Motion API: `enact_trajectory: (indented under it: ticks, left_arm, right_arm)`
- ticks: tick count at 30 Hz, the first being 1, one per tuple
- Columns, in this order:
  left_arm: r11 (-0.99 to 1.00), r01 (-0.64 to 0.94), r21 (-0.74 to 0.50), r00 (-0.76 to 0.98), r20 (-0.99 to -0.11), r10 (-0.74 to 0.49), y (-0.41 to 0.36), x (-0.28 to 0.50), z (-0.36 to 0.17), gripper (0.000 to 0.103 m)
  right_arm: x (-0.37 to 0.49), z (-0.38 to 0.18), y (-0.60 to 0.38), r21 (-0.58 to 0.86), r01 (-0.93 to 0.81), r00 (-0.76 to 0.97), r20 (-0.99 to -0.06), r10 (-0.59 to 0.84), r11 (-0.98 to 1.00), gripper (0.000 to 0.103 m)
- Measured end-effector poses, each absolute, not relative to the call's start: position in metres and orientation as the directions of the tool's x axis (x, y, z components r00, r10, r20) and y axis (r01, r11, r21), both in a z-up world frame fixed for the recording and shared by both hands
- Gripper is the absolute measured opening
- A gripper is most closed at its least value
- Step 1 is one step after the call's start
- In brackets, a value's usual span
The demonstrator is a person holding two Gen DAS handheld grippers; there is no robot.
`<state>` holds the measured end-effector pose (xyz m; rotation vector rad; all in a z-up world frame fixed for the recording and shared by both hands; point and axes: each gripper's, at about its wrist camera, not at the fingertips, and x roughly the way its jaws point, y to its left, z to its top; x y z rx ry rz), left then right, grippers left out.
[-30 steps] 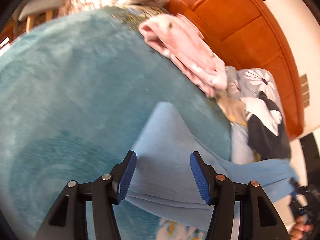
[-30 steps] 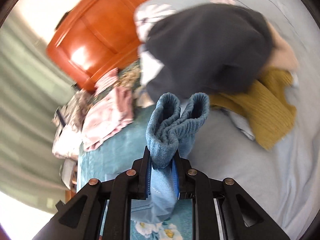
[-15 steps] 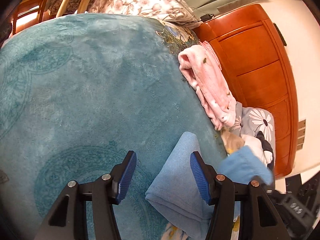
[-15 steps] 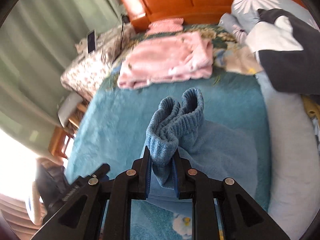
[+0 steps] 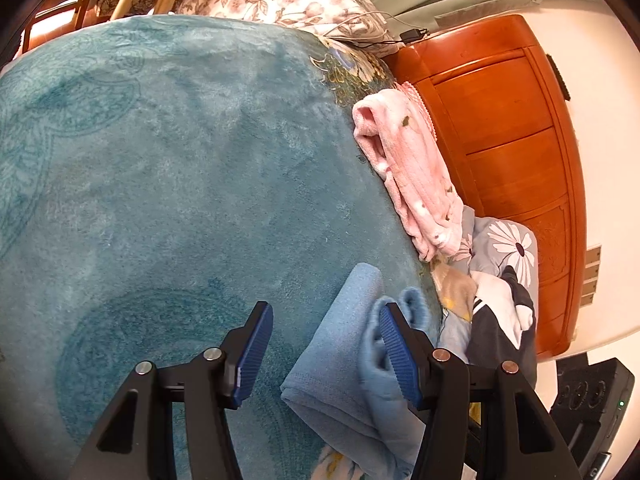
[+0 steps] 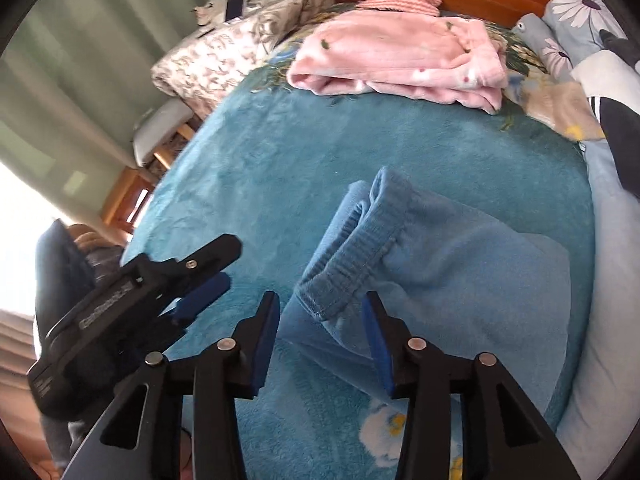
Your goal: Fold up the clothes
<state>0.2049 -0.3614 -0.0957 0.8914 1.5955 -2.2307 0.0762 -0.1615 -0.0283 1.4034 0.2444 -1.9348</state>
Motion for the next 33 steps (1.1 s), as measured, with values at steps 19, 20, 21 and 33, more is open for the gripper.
enact_trajectory:
  ticks: [19,20,21,33]
  left_arm:
    - [-0.747,0.305,-0.591,-0.706,-0.667,0.239,-0.285,0.132,-0.073,0.047]
    - [-0.748,0.308,-0.588,-0.704,-0.67,0.236,-0.285,0.133,-0.075,0.034]
    - [-0.741,0.313,-0.595,-0.704,-0.669,0.24,-0.287,0.135,-0.076,0.013]
    - [-0.645,0.266,-0.717,-0.813,-0.526,0.25,-0.306,0.162,-0.062,0.011]
  right_arm:
    - [0.008,-0.06,-0.02,0.311,0.315,-0.167,-0.912,-0.375,-0.897,0.044]
    - [0.007,-0.063,-0.016,0.319,0.3,-0.161,-0.912,-0.377,-0.899,0.044]
    - [0.006,-0.066,-0.013,0.325,0.287,-0.156,-0.912,-0.379,-0.901,0.044]
    - [0.003,-0.082,0.008,0.377,0.222,-0.128,-0.903,-0.411,-0.899,0.044]
